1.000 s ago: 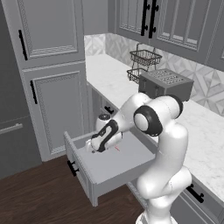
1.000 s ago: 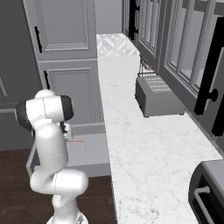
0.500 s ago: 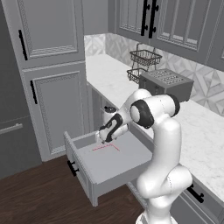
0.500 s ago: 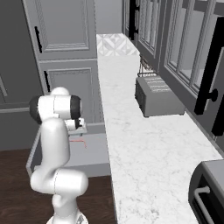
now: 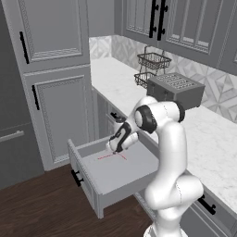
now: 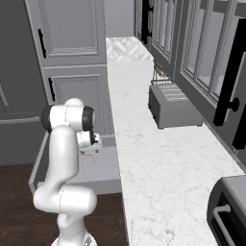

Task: Take a straw from the drawer in front and place it inside the glass cup on the dining counter.

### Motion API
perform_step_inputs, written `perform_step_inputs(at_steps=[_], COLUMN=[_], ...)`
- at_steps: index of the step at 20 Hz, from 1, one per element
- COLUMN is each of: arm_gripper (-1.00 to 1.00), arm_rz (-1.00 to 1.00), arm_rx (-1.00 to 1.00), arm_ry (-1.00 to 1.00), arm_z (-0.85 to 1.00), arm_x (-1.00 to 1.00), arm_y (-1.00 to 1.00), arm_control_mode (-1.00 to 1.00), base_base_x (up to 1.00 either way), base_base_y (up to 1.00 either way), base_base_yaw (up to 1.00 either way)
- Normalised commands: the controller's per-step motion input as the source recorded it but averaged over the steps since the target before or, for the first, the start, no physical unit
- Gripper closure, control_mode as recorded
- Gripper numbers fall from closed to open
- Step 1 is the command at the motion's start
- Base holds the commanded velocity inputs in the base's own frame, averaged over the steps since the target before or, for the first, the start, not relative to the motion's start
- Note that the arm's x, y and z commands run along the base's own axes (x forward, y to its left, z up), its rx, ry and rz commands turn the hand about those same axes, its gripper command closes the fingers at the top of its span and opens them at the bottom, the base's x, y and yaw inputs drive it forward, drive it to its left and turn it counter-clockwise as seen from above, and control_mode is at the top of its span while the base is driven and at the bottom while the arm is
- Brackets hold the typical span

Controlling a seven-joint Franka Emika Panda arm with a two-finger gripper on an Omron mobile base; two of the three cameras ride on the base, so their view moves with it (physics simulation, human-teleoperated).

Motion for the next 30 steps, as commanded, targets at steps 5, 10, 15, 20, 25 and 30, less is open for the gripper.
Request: perform_step_inputs(at_steps=[5, 10, 15, 20, 25, 30], arm_gripper=[-1.0, -1.0, -1.0, -1.0, 1.0, 1.0], arm_rz=[0.0, 0.01, 0.02, 0.05, 0.07, 0.04], arm_rx=[0.0, 0.0, 0.02, 0.04, 0.07, 0.03], arm_ry=[0.02, 0.05, 0.06, 0.09, 0.11, 0.03], arm_z=[-0.35, -0.24, -0.26, -0.5, -0.54, -0.41], arm_x=[0.21, 0.0, 0.0, 0.26, 0.13, -0.25], arm_y=[-0.24, -0.02, -0.06, -0.13, -0.01, 0.04], arm_control_mode=[-1.0, -1.0, -1.0, -1.0, -1.0, -1.0], base_base_x=[0.0, 0.0, 0.0, 0.0, 0.0, 0.0], base_base_y=[0.0, 0.0, 0.0, 0.0, 0.0, 0.0], base_base_yaw=[0.0, 0.0, 0.0, 0.0, 0.0, 0.0])
